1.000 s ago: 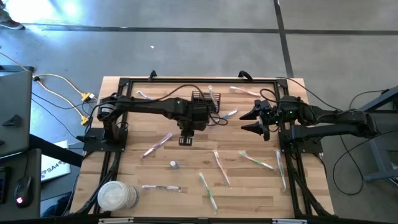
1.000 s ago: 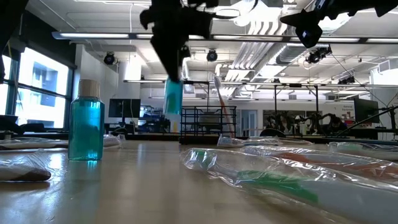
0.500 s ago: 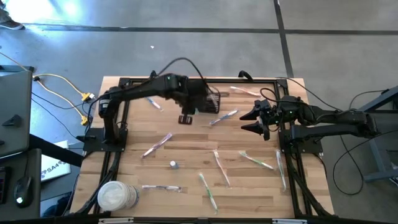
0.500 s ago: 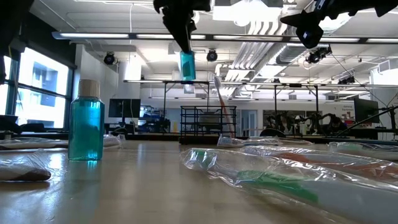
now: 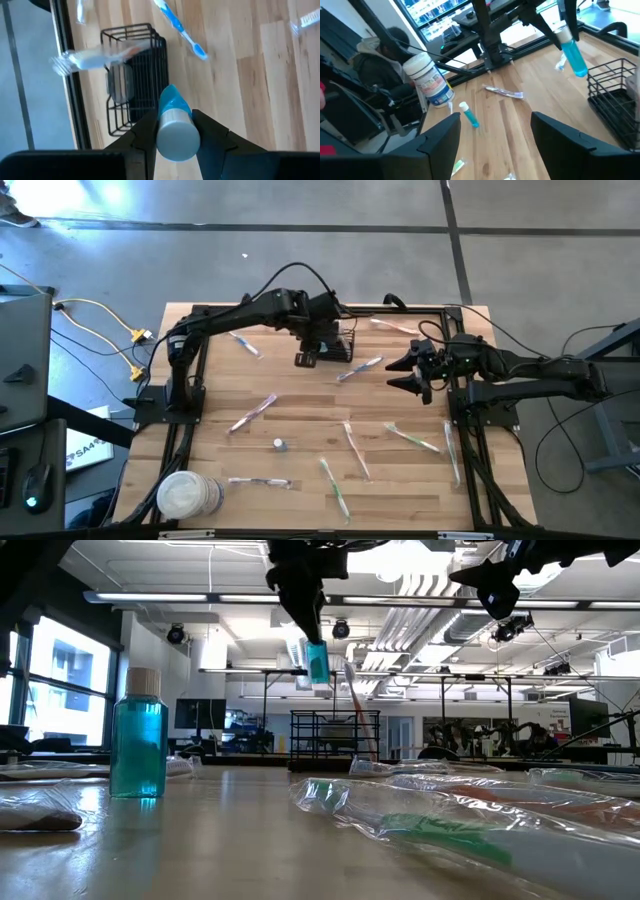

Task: Pick & Place toothbrushing station
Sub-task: Put the top blue mouthwash into the mesh organizer

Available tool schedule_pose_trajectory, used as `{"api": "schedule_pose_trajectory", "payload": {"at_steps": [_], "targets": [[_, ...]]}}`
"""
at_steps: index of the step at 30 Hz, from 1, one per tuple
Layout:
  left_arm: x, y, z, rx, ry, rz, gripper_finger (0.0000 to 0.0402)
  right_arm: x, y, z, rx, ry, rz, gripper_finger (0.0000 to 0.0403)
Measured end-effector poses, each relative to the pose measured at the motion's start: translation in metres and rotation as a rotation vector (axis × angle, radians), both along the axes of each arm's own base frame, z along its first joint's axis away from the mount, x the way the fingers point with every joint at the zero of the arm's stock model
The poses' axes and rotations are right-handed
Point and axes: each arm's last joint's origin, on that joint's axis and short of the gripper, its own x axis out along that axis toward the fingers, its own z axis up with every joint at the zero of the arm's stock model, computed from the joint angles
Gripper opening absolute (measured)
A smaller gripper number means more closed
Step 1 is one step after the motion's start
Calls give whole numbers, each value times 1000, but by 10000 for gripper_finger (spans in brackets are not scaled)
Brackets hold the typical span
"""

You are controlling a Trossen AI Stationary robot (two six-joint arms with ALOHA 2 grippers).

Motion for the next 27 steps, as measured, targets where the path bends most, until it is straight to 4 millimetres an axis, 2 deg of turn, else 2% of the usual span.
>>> {"api": "schedule_pose_trajectory", "payload": {"at_steps": [10,20,27], "targets": [[3,19,5,-2,-107,44,93,-1,-2,-4,-19,39,-55,236],[15,33,-23,-38,-34,47,93,-1,-2,-4,-18,38,-55,236],[22,40,-29,-58,-65,44,93,-1,-2,-5,-19,49,-55,236]]}}
